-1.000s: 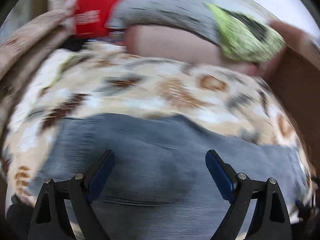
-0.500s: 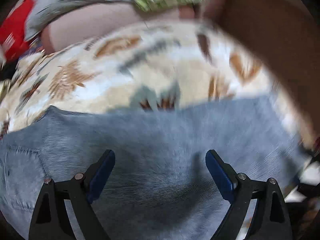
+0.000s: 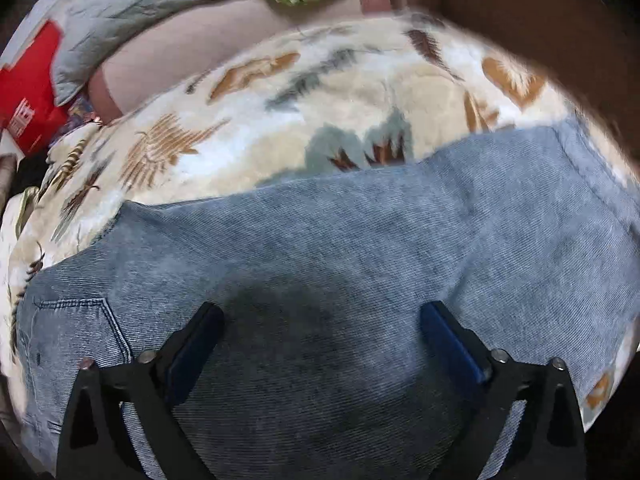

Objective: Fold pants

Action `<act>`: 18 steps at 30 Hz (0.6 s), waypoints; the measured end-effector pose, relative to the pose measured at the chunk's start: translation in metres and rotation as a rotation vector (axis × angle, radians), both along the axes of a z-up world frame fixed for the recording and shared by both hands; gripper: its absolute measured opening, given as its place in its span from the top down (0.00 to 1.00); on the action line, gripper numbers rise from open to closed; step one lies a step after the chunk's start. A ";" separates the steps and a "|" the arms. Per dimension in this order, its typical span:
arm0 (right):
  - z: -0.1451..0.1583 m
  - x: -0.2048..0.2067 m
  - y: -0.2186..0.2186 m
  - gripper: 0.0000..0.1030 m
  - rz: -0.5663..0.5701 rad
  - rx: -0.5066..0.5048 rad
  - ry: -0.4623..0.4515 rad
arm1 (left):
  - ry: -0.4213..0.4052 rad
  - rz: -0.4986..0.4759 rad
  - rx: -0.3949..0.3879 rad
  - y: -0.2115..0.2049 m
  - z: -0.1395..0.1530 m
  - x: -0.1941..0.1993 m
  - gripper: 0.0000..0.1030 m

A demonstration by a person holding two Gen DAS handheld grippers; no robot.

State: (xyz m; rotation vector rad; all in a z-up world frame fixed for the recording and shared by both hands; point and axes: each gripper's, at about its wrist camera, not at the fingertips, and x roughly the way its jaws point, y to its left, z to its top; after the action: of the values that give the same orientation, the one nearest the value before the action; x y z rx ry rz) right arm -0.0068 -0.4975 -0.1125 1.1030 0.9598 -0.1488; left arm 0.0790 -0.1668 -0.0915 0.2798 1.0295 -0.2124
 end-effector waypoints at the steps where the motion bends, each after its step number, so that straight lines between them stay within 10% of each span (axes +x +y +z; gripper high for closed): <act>1: 0.001 0.003 0.001 0.33 0.014 -0.013 0.009 | 0.007 0.000 0.001 0.000 0.002 0.000 0.01; 5: 0.008 0.009 0.002 0.67 0.057 -0.091 0.054 | -0.007 0.005 -0.050 0.007 0.023 -0.001 0.03; 12: 0.024 0.017 0.014 0.74 0.093 -0.208 0.077 | 0.029 -0.005 -0.011 0.008 -0.005 0.000 0.00; 18: 0.108 0.039 0.076 0.74 0.220 -0.481 -0.063 | 0.068 -0.017 -0.029 0.008 -0.009 0.011 0.00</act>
State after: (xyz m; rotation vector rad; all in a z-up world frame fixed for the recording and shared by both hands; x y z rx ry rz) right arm 0.0320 -0.4219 -0.0043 0.5536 0.9202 -0.1538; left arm 0.0900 -0.1584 -0.1002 0.2567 1.0906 -0.2535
